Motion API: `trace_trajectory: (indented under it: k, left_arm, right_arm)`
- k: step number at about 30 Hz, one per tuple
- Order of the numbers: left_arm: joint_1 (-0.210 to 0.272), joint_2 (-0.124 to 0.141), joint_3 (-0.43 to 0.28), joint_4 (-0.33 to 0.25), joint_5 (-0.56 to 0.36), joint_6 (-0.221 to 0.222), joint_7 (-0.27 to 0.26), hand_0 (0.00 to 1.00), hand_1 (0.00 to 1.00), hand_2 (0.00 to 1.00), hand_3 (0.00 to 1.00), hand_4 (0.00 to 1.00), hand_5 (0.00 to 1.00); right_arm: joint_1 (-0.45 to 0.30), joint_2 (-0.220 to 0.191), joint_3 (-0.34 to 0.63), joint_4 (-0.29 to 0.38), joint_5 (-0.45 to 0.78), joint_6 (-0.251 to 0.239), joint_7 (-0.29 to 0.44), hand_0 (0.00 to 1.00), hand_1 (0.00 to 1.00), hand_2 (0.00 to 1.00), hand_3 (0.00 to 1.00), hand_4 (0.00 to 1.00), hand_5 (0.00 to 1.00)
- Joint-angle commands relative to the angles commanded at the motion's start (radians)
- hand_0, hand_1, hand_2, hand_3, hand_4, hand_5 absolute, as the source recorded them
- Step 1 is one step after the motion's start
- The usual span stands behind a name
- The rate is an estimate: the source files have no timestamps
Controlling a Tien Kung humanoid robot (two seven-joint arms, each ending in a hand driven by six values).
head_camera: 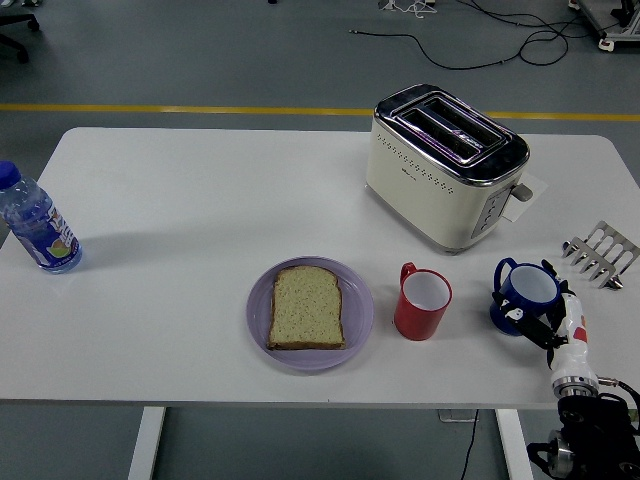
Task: Pick up the cup,pour liquid into bread,place the cup on the desk
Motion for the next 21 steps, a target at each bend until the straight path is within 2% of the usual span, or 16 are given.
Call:
trace_trajectory:
  k: [5, 6, 11, 12, 13, 17, 18, 21]
  left_arm:
    - [0.004, 0.0, 0.005, 0.0, -0.002, 0.0, 0.0, 0.636, 0.647, 0.66, 0.508, 0.233, 0.853]
    - [0.005, 0.0, 0.007, 0.0, -0.002, 0.0, 0.0, 0.635, 0.646, 0.659, 0.511, 0.233, 0.853]
    - [0.009, 0.0, 0.013, 0.001, -0.002, 0.0, 0.001, 0.635, 0.646, 0.659, 0.511, 0.233, 0.853]
    - [0.01, 0.0, 0.014, 0.001, -0.002, 0.0, 0.001, 0.635, 0.645, 0.657, 0.51, 0.234, 0.852]
    - [0.01, 0.0, 0.014, 0.001, -0.002, 0.0, 0.001, 0.635, 0.645, 0.657, 0.51, 0.234, 0.852]
    - [0.013, 0.0, 0.017, 0.001, -0.001, 0.0, 0.001, 0.635, 0.645, 0.657, 0.51, 0.234, 0.852]
    - [0.013, 0.0, 0.017, 0.001, 0.0, 0.0, 0.001, 0.635, 0.644, 0.657, 0.51, 0.233, 0.852]
    - [0.013, 0.0, 0.015, 0.001, 0.001, 0.0, 0.001, 0.635, 0.644, 0.657, 0.51, 0.233, 0.852]
  right_arm:
    - [-0.004, -0.001, -0.007, 0.001, 0.039, -0.008, 0.029, 0.659, 0.528, 0.631, 0.793, 0.862, 0.097]
    - [-0.006, -0.002, -0.01, 0.003, 0.045, -0.008, 0.037, 0.568, 0.471, 0.578, 0.755, 0.782, 0.068]
    - [-0.013, -0.005, -0.014, 0.016, 0.065, -0.013, 0.064, 0.568, 0.471, 0.578, 0.755, 0.782, 0.068]
    - [-0.015, -0.006, -0.013, 0.022, 0.067, -0.014, 0.067, 0.465, 0.406, 0.55, 0.717, 0.772, 0.07]
    - [-0.015, -0.006, -0.013, 0.023, 0.068, -0.014, 0.068, 0.465, 0.406, 0.55, 0.717, 0.772, 0.07]
    - [-0.027, -0.017, 0.0, 0.061, 0.043, -0.019, 0.055, 0.465, 0.406, 0.55, 0.717, 0.772, 0.07]
    - [-0.031, -0.021, 0.009, 0.079, 0.028, -0.02, 0.047, 0.381, 0.376, 0.538, 0.596, 0.749, 0.045]
    - [-0.036, -0.035, 0.038, 0.134, -0.027, -0.019, 0.038, 0.381, 0.376, 0.538, 0.596, 0.749, 0.045]
